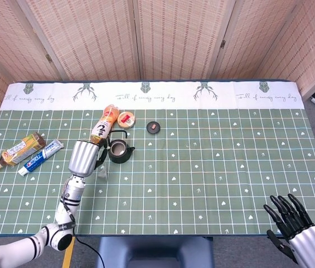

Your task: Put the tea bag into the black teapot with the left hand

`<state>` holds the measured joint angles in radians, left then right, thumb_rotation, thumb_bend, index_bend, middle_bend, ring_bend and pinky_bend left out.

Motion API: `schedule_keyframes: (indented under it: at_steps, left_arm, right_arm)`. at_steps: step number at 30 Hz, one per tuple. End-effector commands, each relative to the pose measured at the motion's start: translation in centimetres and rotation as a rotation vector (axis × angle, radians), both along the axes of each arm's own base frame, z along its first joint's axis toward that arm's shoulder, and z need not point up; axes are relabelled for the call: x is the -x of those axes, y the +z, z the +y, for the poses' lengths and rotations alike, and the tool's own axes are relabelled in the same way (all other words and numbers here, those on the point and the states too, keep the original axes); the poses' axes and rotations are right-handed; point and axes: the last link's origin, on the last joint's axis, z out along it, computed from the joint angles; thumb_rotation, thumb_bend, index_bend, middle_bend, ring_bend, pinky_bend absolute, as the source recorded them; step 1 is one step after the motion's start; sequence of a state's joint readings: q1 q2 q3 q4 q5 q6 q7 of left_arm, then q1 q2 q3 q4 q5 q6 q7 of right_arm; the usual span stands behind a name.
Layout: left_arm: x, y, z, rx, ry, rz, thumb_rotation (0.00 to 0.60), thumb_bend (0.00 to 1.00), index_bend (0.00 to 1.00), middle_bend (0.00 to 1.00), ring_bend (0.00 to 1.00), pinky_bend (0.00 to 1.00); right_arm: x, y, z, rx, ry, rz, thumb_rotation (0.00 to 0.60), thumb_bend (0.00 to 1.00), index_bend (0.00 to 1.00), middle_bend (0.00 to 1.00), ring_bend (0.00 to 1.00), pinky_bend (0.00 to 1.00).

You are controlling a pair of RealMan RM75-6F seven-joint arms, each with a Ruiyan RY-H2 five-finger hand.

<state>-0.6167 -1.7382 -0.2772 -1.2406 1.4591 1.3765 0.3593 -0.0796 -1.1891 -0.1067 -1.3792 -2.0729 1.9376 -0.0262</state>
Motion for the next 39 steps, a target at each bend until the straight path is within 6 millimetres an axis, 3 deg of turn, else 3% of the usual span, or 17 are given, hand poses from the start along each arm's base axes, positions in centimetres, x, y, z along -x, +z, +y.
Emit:
schedule_keyframes:
  at_steps: [1, 12, 17, 24, 39]
  left_arm:
    - [-1.2, 2.0, 0.6, -0.054, -0.009, 0.013, 0.600, 0.49, 0.66, 1.00, 1.00, 1.00]
    - [-6.0, 1.9, 2.1, -0.054, -0.036, 0.068, 0.600, 0.49, 0.66, 1.00, 1.00, 1.00]
    - [-7.2, 2.5, 2.8, -0.070, -0.036, 0.073, 0.600, 0.49, 0.66, 1.00, 1.00, 1.00]
    - [-6.9, 3.4, 3.7, -0.077, -0.024, 0.063, 0.600, 0.49, 0.66, 1.00, 1.00, 1.00]
    - [-4.1, 4.0, 4.9, -0.031, 0.006, 0.032, 0.600, 0.49, 0.66, 1.00, 1.00, 1.00]
  right_arm:
    - [0.0, 0.0, 0.0, -0.002, 0.002, 0.001, 0.600, 0.37, 0.00, 0.00, 0.07, 0.00]
    - [0.1, 0.3, 0.1, -0.005, 0.004, -0.010, 0.600, 0.37, 0.00, 0.00, 0.06, 0.00]
    - [0.2, 0.7, 0.5, 0.001, 0.014, -0.021, 0.600, 0.37, 0.00, 0.00, 0.07, 0.00]
    - [0.2, 0.6, 0.3, -0.001, 0.007, -0.022, 0.600, 0.37, 0.00, 0.00, 0.07, 0.00]
    - [0.0, 0.1, 0.3, 0.010, -0.012, -0.002, 0.600, 0.37, 0.00, 0.00, 0.07, 0.00]
